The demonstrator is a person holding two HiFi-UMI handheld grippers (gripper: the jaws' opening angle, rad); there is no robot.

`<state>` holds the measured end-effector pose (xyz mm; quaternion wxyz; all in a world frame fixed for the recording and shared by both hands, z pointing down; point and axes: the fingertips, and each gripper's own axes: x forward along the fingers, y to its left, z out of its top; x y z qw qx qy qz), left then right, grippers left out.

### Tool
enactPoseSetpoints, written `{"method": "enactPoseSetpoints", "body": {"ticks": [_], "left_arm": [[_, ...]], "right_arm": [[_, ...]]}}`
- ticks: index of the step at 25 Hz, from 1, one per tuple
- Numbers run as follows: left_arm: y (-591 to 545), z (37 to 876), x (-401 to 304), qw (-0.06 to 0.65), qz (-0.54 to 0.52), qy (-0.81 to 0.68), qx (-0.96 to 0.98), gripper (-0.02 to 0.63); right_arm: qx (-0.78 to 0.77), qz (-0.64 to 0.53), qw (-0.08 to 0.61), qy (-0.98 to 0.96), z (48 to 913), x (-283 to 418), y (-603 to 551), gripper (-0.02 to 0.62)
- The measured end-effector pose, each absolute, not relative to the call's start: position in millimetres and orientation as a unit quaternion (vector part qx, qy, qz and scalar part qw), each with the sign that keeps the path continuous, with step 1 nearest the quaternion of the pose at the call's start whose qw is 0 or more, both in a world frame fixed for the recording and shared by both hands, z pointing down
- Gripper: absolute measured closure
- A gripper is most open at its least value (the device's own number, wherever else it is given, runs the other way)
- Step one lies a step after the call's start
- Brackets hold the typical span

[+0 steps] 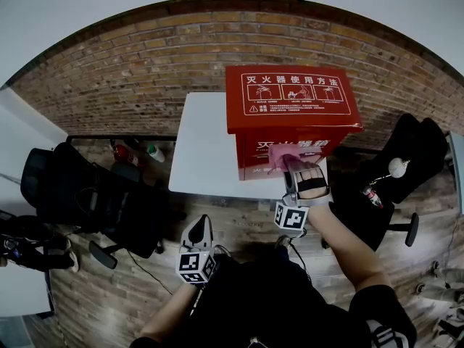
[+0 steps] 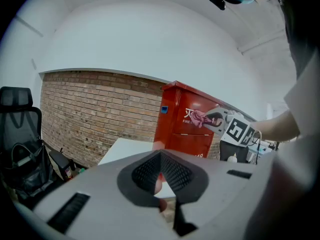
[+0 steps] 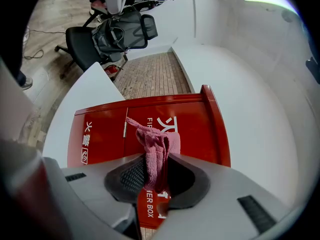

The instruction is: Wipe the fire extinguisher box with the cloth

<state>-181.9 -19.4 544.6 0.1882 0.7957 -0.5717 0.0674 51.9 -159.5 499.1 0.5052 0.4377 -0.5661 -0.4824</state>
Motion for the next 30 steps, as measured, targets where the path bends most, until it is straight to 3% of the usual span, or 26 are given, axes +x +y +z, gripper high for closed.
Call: {"method": "enactPoseSetpoints", "body": {"ticks": [30], "left_arm": [[-2.1, 559.3, -178.0, 0.206, 0.069, -0.591, 0.777, 0.572]], "right_arm": [[0.402, -0.456, 0.529, -0.592, 562.9, 56.4, -162.5, 0.492]]}}
